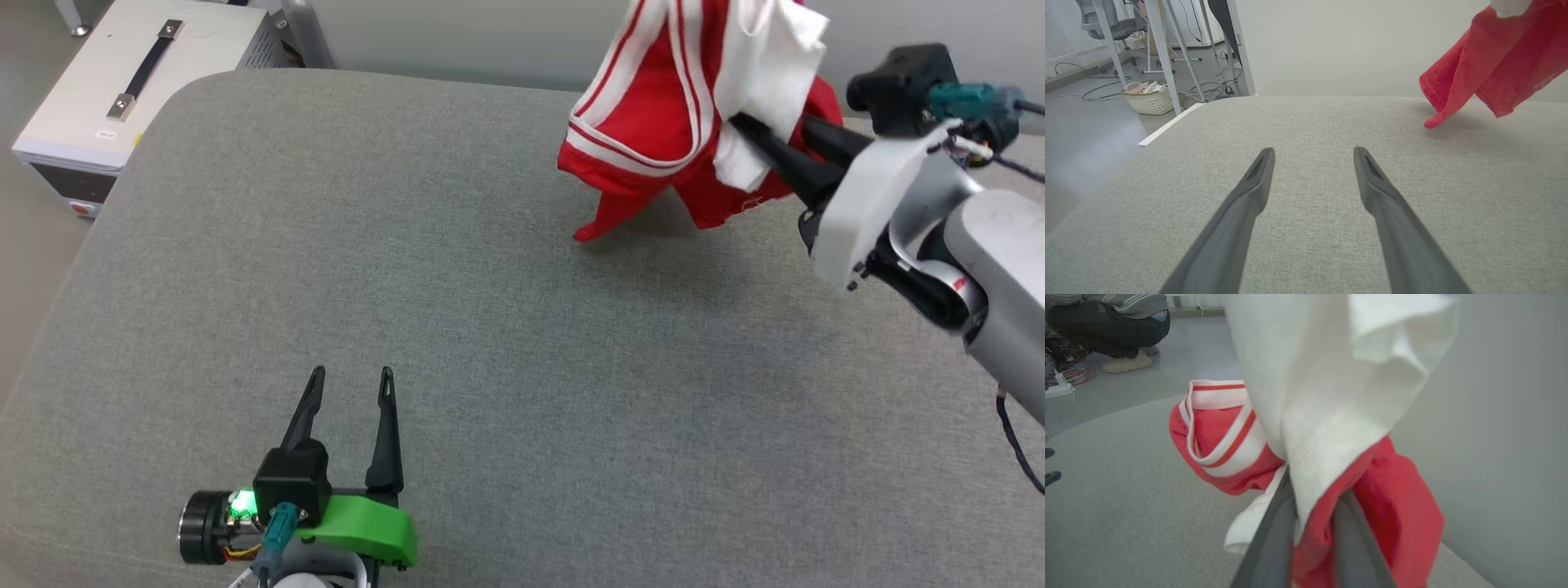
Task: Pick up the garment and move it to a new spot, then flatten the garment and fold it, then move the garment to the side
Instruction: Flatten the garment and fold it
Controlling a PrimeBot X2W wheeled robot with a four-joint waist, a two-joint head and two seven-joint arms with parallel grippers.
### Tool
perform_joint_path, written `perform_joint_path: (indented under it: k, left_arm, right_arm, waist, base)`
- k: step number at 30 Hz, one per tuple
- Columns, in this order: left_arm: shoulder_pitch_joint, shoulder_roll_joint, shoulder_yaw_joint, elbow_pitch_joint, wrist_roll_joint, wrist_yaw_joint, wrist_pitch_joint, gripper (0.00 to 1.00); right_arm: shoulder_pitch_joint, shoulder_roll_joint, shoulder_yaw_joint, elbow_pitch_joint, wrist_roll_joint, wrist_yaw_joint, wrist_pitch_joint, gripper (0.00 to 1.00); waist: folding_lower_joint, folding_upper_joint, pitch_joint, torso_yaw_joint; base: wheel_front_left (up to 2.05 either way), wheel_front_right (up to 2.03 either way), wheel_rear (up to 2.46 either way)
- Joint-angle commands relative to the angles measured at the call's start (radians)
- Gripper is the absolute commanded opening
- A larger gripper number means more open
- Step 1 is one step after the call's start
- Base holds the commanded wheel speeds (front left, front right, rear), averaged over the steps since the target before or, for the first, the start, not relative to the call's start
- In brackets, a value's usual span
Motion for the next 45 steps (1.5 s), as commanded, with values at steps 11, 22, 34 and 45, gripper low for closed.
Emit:
perform_joint_path:
  k: [11, 22, 34, 45]
  left_arm:
    - [0.052, -0.004, 0.022, 0.007, 0.009, 0.000, -0.006, 1.00]
    - [0.068, -0.004, 0.026, 0.010, 0.003, 0.003, -0.006, 1.00]
    - [0.077, -0.005, 0.029, 0.016, 0.006, -0.001, -0.006, 1.00]
    - [0.105, -0.005, 0.048, 0.013, 0.018, -0.012, -0.006, 1.00]
  right_arm:
    - [0.406, -0.102, -0.156, 0.144, 0.155, -0.001, -0.197, 0.00]
    - [0.746, -0.048, -0.599, 0.390, 0.294, -0.001, -0.243, 0.00]
    - [0.844, 0.059, -0.899, 0.515, 0.169, -0.001, -0.244, 0.71]
    - [0.927, 0.107, -1.318, 0.146, -0.307, -0.001, -0.244, 1.00]
  waist:
    - [0.0000, 0.0000, -0.054, -0.049]
    - [0.0000, 0.0000, -0.069, -0.077]
    - [0.0000, 0.0000, -0.088, -0.095]
    - [0.0000, 0.0000, -0.131, -0.117]
  base:
    - [0.00, 0.00, 0.00]
    - [0.00, 0.00, 0.00]
    - [0.00, 0.00, 0.00]
    - [0.00, 0.00, 0.00]
